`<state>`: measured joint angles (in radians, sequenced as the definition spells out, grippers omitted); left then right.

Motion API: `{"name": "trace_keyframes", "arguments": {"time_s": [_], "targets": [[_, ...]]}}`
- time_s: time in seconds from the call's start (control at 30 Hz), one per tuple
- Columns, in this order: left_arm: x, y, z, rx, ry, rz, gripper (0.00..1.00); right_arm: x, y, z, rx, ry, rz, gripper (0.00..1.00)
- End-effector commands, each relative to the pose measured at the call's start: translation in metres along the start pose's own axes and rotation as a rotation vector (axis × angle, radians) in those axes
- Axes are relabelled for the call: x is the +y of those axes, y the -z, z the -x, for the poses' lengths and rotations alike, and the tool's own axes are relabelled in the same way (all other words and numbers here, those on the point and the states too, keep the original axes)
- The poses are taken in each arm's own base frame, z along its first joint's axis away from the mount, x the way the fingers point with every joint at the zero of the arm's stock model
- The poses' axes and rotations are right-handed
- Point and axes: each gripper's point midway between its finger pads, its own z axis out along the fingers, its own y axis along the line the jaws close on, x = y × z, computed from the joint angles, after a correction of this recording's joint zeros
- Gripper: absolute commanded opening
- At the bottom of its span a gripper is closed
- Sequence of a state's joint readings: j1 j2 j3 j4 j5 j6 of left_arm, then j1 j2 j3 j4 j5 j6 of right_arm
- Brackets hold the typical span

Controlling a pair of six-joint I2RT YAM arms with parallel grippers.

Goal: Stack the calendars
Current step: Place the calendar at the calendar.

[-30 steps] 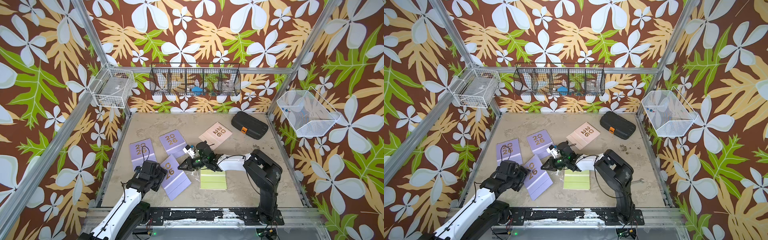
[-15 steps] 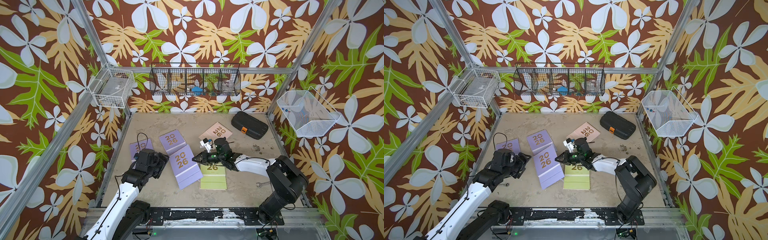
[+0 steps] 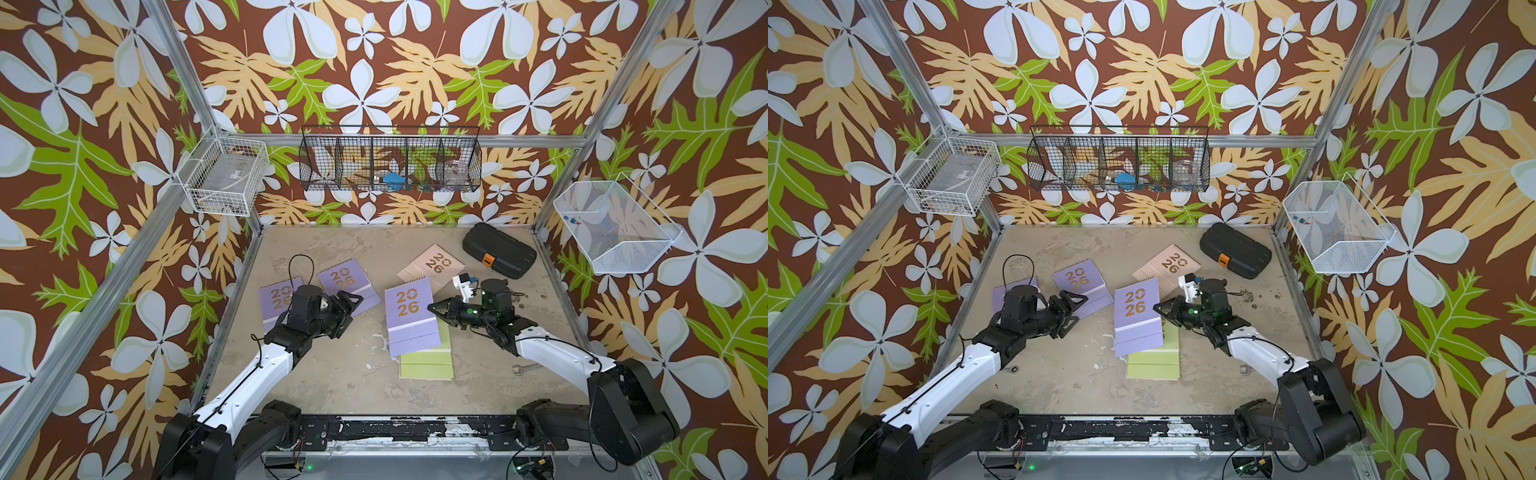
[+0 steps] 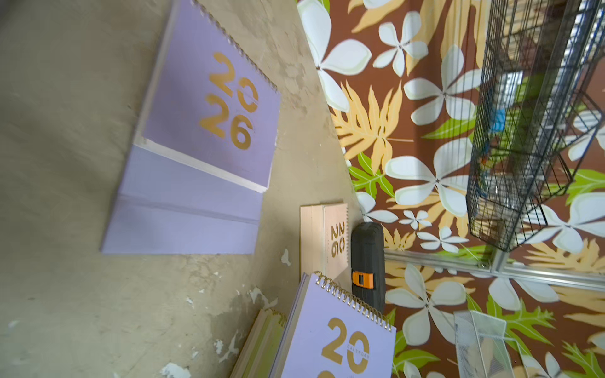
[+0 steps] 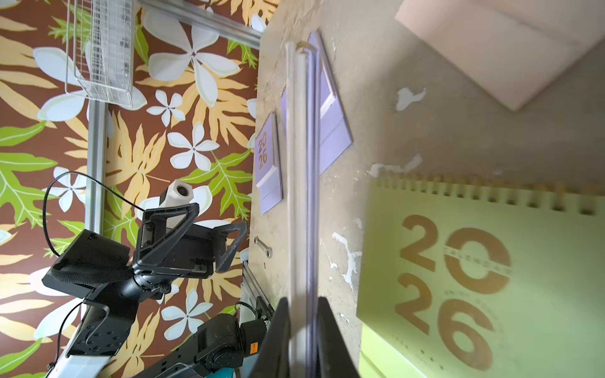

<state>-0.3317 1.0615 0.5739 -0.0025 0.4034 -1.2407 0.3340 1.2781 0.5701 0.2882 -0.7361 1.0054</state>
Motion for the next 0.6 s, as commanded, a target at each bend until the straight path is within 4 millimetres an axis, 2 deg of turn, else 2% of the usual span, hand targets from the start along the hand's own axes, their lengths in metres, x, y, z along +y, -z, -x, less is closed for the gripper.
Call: {"name": "trace_keyframes", "arguments": {"time_s": [0.0,0.2,0.57], "targets": [[-0.02,-0.011,-0.014,0.063,-0.025,-0.109,0.81,0.002,0.014,-0.001,-0.01,0.01,0.037,0.08],[-0.01,-0.024,-0.028,0.116,-0.02,-0.113,0.8,-0.017,0.033,-0.014,-0.021,-0.015,0.034,0.09],[0.009,-0.042,-0.058,0.195,0.004,-0.101,0.79,-0.032,0.041,-0.028,-0.011,-0.024,0.047,0.09]]}}
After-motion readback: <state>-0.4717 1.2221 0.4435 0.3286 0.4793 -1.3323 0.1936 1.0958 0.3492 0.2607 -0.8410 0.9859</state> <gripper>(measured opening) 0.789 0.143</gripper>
